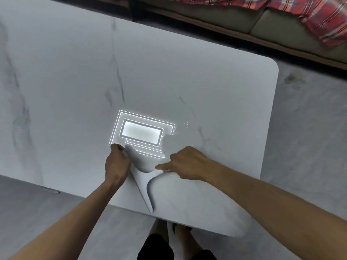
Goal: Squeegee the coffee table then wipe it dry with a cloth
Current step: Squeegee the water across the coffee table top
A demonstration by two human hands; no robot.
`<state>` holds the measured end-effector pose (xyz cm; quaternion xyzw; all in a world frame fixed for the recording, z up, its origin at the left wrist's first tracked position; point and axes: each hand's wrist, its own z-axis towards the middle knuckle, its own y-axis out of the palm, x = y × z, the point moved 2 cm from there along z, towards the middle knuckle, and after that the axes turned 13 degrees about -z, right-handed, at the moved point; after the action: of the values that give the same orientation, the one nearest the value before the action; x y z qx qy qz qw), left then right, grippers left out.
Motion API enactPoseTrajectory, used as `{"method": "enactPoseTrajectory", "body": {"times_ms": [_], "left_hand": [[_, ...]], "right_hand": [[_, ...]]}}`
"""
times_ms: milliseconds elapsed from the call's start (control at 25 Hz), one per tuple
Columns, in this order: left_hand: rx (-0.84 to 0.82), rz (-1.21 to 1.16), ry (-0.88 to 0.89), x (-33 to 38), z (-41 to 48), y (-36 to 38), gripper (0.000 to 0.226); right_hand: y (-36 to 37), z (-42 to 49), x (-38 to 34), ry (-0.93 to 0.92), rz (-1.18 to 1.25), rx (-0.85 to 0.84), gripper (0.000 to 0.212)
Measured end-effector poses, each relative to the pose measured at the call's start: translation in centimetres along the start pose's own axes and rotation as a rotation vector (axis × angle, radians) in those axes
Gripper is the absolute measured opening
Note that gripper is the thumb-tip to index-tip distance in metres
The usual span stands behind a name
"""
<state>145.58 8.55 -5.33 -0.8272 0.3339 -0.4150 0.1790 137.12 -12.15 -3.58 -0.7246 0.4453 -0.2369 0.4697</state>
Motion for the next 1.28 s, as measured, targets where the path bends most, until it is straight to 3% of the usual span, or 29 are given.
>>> {"method": "enactPoseTrajectory", "body": {"times_ms": [200, 360, 480, 640, 760, 840, 1000, 1200, 1280], "left_hand": [[-0.093, 0.093, 0.141, 4.3, 1.8, 2.6, 0.006], [-0.214, 0.272, 0.348, 7.8, 2.6, 6.3, 0.017], [-0.328, 0.392, 0.309, 8.3, 3.1, 9.5, 0.021], [-0.431, 0.450, 0.216, 9.2, 3.0, 11.5, 0.049], [-0.451, 0.430, 0.238, 9.5, 3.0, 11.7, 0.060], [-0.451, 0.444, 0.257, 9.4, 3.2, 11.8, 0.061], [-0.448, 0.475, 0.210, 8.7, 3.9, 12.0, 0.070], [-0.453, 0.559, 0.162, 6.6, 5.5, 13.4, 0.072], [-0.451, 0.620, 0.188, 6.8, 5.2, 13.5, 0.075]], "right_hand": [[0.5, -2.9, 9.5, 0.398, 0.124, 0.047, 0.043], [2.0, -10.4, 12.8, 0.636, 0.256, -0.008, 0.040], [3.3, -16.1, 12.4, 0.770, 0.286, -0.053, 0.040], [1.9, -19.2, 13.3, 0.904, 0.360, -0.040, 0.040], [-0.2, -15.2, 17.5, 1.064, 0.504, 0.171, 0.042], [-1.1, -10.7, 20.8, 1.143, 0.602, 0.219, 0.040], [-1.4, -5.2, 22.9, 1.209, 0.699, 0.151, 0.042], [1.0, -10.2, 14.3, 1.175, 0.644, 0.019, 0.048], [1.1, -13.6, 10.1, 1.115, 0.655, -0.109, 0.050]]}}
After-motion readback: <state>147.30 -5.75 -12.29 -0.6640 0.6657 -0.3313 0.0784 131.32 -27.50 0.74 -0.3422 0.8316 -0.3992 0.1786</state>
